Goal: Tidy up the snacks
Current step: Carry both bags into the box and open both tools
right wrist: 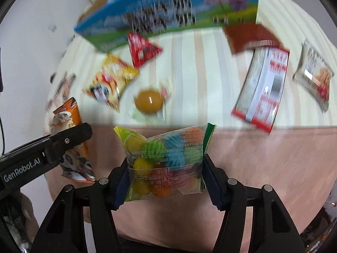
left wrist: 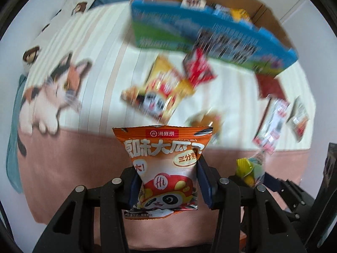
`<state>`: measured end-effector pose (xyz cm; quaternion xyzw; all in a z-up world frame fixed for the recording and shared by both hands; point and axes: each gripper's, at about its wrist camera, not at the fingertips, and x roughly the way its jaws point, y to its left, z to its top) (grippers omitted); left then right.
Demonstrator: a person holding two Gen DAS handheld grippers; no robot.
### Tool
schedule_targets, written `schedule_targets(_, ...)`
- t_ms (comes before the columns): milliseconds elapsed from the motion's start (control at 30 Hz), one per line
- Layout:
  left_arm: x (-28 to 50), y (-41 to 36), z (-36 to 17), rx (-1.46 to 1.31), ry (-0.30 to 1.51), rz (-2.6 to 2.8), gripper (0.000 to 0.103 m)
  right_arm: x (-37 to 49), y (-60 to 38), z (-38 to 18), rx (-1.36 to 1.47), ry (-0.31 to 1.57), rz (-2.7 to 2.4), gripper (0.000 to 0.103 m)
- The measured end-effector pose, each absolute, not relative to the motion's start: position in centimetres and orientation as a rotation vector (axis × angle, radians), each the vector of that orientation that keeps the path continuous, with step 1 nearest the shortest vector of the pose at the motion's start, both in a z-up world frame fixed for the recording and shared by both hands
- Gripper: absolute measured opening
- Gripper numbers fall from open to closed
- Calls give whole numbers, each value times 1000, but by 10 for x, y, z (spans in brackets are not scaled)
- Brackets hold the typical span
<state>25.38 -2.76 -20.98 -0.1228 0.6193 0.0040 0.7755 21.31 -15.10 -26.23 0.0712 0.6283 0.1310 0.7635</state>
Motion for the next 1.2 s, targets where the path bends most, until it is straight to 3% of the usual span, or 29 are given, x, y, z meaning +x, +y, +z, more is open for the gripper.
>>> schedule_targets(700,465,-11,-92,-169,1166,-129,44,393,-159,-132,218,1127,283,65)
schedule_targets(900,521,1,-110,-168,1255,-110,44,453,-160,-147,191,1205,254,65)
schedule_targets(1200,565,23,-187,-174,1459,-46,45,494,-168,-207,192,1367,193,65)
